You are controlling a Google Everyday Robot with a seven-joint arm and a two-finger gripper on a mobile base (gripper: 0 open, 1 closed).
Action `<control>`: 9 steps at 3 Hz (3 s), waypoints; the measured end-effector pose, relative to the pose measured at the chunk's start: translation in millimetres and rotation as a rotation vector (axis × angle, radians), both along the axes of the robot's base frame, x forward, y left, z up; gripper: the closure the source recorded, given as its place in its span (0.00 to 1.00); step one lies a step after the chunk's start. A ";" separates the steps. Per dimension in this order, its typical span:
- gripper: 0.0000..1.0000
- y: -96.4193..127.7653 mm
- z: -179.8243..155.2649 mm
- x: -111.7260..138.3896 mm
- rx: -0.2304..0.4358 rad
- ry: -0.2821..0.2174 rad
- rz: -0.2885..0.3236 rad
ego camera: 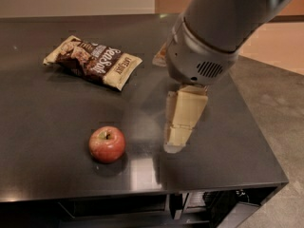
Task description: Move apple near coke can
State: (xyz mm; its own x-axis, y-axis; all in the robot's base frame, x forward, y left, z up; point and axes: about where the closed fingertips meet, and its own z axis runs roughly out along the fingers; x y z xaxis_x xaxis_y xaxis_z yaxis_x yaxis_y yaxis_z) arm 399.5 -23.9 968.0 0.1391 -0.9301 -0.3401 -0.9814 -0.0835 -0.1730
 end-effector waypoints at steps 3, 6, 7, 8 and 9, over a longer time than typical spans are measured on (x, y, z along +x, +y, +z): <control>0.00 89.0 -66.8 -20.4 -0.070 0.035 0.157; 0.18 110.9 -116.1 -11.9 -0.149 0.039 0.234; 0.41 112.1 -116.7 -8.5 -0.152 0.041 0.239; 0.64 109.6 -110.6 -2.4 -0.139 0.052 0.234; 0.88 96.8 -100.2 18.0 -0.131 0.051 0.201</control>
Offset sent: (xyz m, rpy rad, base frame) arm -0.0225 0.1012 -0.0883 -0.0817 0.0860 0.1771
